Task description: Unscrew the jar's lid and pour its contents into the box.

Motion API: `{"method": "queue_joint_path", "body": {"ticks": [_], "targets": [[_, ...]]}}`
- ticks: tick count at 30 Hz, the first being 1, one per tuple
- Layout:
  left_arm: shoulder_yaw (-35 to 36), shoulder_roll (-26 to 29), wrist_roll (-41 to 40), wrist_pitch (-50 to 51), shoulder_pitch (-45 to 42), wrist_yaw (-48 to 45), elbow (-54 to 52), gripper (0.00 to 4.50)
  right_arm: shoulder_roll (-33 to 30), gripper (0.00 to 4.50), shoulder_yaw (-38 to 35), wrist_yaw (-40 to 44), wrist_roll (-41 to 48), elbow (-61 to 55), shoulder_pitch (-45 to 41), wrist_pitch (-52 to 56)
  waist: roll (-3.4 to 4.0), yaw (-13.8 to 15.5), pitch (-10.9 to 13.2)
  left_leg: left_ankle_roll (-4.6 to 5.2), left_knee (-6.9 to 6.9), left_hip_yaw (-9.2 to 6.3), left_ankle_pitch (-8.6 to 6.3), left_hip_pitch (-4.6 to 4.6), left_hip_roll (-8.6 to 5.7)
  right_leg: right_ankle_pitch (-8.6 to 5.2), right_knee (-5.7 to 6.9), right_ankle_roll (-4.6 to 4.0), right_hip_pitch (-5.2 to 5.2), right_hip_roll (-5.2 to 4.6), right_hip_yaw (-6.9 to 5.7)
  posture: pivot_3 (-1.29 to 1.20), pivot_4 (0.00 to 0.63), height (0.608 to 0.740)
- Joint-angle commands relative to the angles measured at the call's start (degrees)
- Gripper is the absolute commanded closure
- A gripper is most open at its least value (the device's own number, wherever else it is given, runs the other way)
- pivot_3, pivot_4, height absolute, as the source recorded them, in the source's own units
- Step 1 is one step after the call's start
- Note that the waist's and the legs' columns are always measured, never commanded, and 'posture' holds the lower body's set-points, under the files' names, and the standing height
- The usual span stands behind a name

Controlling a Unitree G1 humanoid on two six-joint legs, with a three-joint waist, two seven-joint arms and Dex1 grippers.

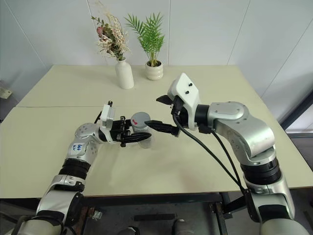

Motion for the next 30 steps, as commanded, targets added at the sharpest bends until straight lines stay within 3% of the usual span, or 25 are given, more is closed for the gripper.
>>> {"method": "queue_joint_path", "body": {"ticks": [1, 12, 30], "targets": [[0.55, -0.27, 0.06, -1.11, -2.08, -0.13, 0.05, 2.26, 1.97, 0.02, -1.83, -2.46, 1.86, -2.92, -1.49, 1.05, 0.00, 0.00, 0.00, 0.00, 0.00, 0.00, 0.00, 0.00, 0.00, 0.00, 0.00, 0.00, 0.00, 0.00, 0.00, 0.00, 0.150, 0.740], [0.59, -0.81, -0.01, -1.36, -2.56, -0.18, 0.50, 2.26, 8.31, 0.02, 0.84, -7.30, 1.79, -2.52, -2.02, 1.65, 0.00, -0.07, 0.00, 0.00, 0.00, -0.01, 0.00, 0.00, 0.00, 0.00, 0.01, 0.01, 0.00, 0.00, 0.00, 0.00, 0.150, 0.740], [0.72, -0.72, -0.13, -0.90, -2.61, -0.07, 0.44, 2.26, 10.29, 0.02, 3.86, -7.33, -2.45, 0.86, -1.60, -0.85, 0.00, -0.09, 0.00, 0.00, -0.01, -0.01, 0.00, 0.00, 0.00, 0.01, 0.02, 0.01, 0.00, 0.00, -0.01, 0.00, 0.150, 0.740]]}}
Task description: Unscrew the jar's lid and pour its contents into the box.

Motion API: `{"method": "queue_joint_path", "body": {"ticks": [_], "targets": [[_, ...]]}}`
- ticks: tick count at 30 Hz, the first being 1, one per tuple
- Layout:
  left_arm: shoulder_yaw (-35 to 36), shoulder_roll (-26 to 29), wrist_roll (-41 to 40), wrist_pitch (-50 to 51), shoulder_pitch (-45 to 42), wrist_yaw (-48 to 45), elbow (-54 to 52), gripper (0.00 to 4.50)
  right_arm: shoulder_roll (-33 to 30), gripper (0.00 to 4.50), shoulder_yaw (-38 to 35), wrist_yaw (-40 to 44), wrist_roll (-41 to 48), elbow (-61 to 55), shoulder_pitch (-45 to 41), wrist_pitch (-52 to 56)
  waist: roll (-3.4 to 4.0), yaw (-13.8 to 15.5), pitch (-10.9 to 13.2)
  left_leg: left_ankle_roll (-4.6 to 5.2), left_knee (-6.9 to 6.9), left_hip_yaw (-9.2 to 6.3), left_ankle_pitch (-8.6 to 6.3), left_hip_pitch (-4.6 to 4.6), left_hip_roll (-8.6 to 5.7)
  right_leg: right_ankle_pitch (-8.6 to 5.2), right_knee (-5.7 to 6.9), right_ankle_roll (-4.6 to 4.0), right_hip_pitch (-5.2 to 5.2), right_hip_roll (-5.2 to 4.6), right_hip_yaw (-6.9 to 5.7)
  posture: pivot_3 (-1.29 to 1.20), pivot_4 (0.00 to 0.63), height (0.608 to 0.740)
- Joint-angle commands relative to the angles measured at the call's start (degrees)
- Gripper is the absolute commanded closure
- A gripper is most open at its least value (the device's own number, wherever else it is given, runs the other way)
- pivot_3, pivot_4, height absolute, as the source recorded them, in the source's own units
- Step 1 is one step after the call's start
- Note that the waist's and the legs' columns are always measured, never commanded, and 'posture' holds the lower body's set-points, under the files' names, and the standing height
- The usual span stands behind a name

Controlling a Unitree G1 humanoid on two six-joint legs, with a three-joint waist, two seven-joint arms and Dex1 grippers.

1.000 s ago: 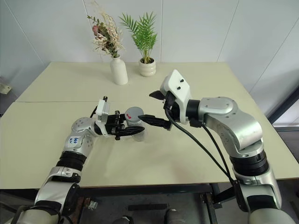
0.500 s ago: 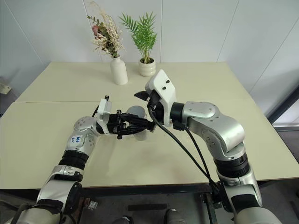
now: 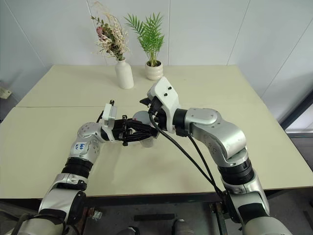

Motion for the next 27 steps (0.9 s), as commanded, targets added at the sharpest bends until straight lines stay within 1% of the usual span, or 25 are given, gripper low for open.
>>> {"method": "queue_joint_path", "body": {"ticks": [1, 17, 20, 23, 24, 27], "targets": [[0.71, 0.18, -0.26, -0.22, -1.59, -0.06, -1.01, 2.26, 0.26, 0.02, -0.07, 0.33, -0.31, -1.33, -0.65, -1.72, 0.00, 0.00, 0.00, 0.00, 0.00, 0.00, 0.00, 0.00, 0.00, 0.00, 0.00, 0.00, 0.00, 0.00, 0.00, 0.00, 0.150, 0.740], [0.89, 0.43, -0.46, 0.83, -1.41, 0.10, -1.52, 2.26, -0.23, 0.02, 0.13, 1.47, -0.44, -0.97, 0.67, -3.74, 0.00, -0.01, 0.00, 0.00, -0.01, 0.00, 0.00, 0.00, 0.00, 0.00, -0.01, 0.00, 0.00, 0.00, -0.01, 0.00, 0.150, 0.740], [0.99, 0.39, -0.57, 1.03, -1.48, 0.25, -1.58, 2.26, -0.56, 0.62, 0.28, 1.95, -0.45, -1.10, 1.00, -3.65, 0.00, -0.01, 0.00, 0.00, -0.02, 0.00, 0.00, 0.00, 0.00, 0.00, -0.01, 0.00, 0.00, 0.00, 0.00, 0.00, 0.150, 0.740], [1.05, 0.33, -0.65, 1.19, -1.52, 0.37, -1.71, 2.26, -0.94, 1.65, 0.65, 2.51, -0.68, -1.40, 1.63, -3.74, 0.00, -0.01, 0.00, 0.00, -0.01, 0.00, 0.00, 0.00, 0.00, 0.00, -0.01, 0.00, 0.00, 0.00, 0.00, 0.00, 0.150, 0.740], [1.07, 0.33, -0.62, 1.19, -1.60, 0.35, -1.60, 2.26, -0.88, 1.93, 0.68, 2.52, -0.77, -1.28, 1.69, -3.79, 0.00, -0.01, 0.00, 0.00, -0.01, 0.00, 0.00, 0.00, 0.00, 0.00, -0.01, 0.00, 0.00, 0.00, 0.00, 0.00, 0.150, 0.740], [1.15, 0.35, -0.59, 1.19, -1.79, 0.29, -1.31, 2.26, -0.48, 1.94, 0.18, 2.37, -0.63, -0.97, 1.26, -4.08, 0.00, -0.02, 0.00, 0.00, -0.01, 0.00, 0.00, 0.00, 0.00, 0.00, -0.01, 0.00, 0.00, 0.00, 0.00, 0.00, 0.150, 0.740]]}}
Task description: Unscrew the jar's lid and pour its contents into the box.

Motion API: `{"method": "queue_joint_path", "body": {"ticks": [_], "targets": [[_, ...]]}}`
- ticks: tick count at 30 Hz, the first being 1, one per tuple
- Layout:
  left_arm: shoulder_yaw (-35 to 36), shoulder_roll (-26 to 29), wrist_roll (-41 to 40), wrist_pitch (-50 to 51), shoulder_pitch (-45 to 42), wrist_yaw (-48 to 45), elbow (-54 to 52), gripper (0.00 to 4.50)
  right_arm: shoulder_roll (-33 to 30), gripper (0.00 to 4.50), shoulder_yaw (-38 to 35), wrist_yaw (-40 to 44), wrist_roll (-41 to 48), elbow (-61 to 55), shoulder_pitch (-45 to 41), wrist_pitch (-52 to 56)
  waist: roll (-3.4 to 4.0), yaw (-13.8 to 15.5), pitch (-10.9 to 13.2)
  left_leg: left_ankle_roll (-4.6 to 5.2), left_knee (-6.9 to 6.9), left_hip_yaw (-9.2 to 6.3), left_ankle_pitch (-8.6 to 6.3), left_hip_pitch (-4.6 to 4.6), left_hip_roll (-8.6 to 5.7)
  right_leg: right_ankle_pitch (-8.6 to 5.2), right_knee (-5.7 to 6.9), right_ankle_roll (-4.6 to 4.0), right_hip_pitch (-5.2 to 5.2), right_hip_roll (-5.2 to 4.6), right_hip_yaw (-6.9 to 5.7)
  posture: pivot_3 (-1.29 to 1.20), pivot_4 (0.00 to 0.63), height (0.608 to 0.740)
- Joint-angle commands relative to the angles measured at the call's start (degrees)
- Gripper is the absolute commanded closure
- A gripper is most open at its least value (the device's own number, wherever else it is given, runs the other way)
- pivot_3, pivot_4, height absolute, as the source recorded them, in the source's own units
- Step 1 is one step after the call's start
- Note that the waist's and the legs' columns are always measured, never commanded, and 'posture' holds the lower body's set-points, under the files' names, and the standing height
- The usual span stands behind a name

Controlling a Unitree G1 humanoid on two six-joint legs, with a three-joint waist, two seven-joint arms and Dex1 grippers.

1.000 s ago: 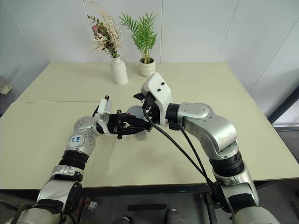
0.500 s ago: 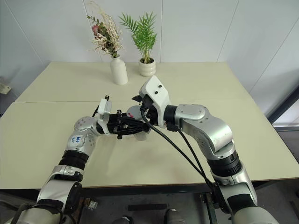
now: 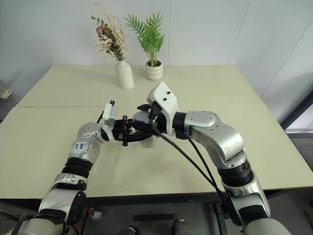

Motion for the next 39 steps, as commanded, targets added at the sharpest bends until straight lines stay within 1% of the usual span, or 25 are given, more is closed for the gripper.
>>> {"method": "queue_joint_path", "body": {"ticks": [1, 6, 10, 19, 25, 39], "targets": [[1.07, 0.35, -0.56, -0.05, -1.83, 0.17, -1.24, 2.26, -0.04, 1.94, -0.97, 0.46, -0.02, -1.08, -0.48, -1.42, 0.00, 0.00, 0.00, 0.00, 0.00, 0.00, 0.00, 0.00, 0.00, 0.00, 0.00, 0.00, 0.00, 0.00, 0.00, 0.00, 0.150, 0.740], [0.95, 0.27, -0.48, 0.12, -1.72, 0.19, -1.24, 2.26, -0.91, 1.94, -1.21, 1.42, -0.02, -1.03, -1.07, -2.09, 0.00, 0.02, 0.00, 0.00, 0.00, 0.00, 0.00, 0.00, 0.00, 0.00, -0.01, 0.00, 0.00, 0.00, 0.00, 0.00, 0.150, 0.740], [0.80, 0.21, -0.36, 0.09, -1.37, -0.11, -0.82, 2.26, -1.93, 1.94, -3.11, 2.83, 1.12, -0.17, -3.08, -2.19, 0.00, -0.01, 0.00, 0.00, 0.00, 0.00, 0.00, 0.00, 0.00, 0.00, -0.01, 0.00, 0.00, 0.00, 0.00, 0.00, 0.150, 0.740], [1.22, -0.06, -1.02, 0.62, -1.61, -0.38, -0.53, 2.26, -5.97, 1.94, -4.95, 9.34, 3.24, 1.01, -4.12, -4.81, 0.00, 0.06, 0.00, 0.01, 0.00, 0.00, 0.00, -0.01, 0.00, 0.00, -0.03, 0.00, 0.00, 0.00, 0.00, 0.00, 0.150, 0.740], [1.26, 0.24, -1.07, 0.65, -1.81, -0.83, -0.11, 2.26, -7.61, 1.94, -4.78, 11.71, 3.18, 2.82, -5.48, -6.45, 0.00, -0.05, 0.00, 0.01, -0.01, 0.00, -0.01, 0.00, 0.01, 0.00, -0.02, 0.00, 0.00, 0.02, 0.00, 0.00, 0.150, 0.740], [1.19, -0.27, -2.20, 1.12, -0.75, 0.13, -0.40, 2.26, -8.16, 1.94, -5.98, 14.16, 3.13, 6.08, -8.84, -8.55, 0.00, -0.01, 0.00, 0.01, -0.01, 0.00, -0.01, -0.01, 0.00, 0.00, -0.04, 0.00, 0.00, 0.02, 0.00, 0.00, 0.150, 0.740]]}}
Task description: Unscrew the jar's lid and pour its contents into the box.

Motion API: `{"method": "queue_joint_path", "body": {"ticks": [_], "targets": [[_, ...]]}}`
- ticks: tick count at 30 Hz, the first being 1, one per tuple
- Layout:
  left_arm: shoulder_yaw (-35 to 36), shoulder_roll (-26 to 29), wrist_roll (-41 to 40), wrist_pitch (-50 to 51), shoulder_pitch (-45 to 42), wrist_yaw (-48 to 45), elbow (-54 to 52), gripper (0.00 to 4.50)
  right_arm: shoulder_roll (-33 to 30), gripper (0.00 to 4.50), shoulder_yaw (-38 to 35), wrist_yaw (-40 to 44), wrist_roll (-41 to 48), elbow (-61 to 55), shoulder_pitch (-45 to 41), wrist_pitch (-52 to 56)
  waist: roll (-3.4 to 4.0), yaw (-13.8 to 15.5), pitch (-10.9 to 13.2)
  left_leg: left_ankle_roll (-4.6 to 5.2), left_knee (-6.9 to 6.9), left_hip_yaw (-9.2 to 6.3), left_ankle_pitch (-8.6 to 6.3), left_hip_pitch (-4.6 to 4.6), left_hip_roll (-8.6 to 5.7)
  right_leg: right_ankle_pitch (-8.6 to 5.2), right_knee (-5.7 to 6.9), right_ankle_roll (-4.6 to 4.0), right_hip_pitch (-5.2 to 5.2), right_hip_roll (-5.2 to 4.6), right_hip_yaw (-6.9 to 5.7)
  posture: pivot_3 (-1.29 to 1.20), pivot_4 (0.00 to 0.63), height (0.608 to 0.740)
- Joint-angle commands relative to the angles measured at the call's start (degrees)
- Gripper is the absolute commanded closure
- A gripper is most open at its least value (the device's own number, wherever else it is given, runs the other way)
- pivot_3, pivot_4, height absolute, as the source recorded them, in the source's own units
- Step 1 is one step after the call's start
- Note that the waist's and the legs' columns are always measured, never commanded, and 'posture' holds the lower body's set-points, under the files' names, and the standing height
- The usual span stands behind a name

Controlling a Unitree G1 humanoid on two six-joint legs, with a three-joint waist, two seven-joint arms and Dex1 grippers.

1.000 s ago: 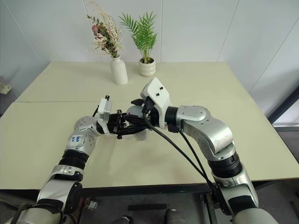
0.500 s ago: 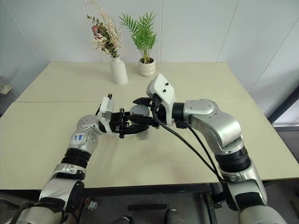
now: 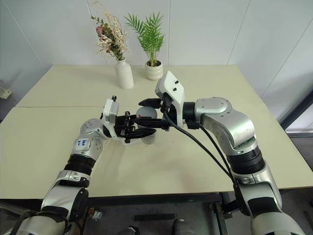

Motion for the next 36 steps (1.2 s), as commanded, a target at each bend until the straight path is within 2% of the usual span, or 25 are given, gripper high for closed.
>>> {"method": "queue_joint_path", "body": {"ticks": [1, 36], "targets": [[1.67, 0.70, -0.38, 0.52, 1.22, 0.17, 0.41, 2.26, -1.69, 1.94, -5.17, 0.51, 0.45, -1.24, -3.15, -2.97, 0.00, 0.00, 0.00, 0.00, 0.00, 0.00, 0.00, 0.00, 0.00, 0.00, 0.00, 0.00, 0.00, 0.00, 0.00, 0.00, 0.150, 0.740], [1.83, -0.97, -0.13, -0.11, 1.01, -0.25, 2.49, 2.26, -3.40, 1.94, -9.70, 1.52, 1.03, 8.17, -11.02, -7.69, 0.01, 0.01, 0.00, 0.00, -0.01, 0.00, 0.00, 0.00, 0.00, 0.00, 0.01, 0.00, -0.01, 0.00, -0.01, 0.00, 0.150, 0.740]]}}
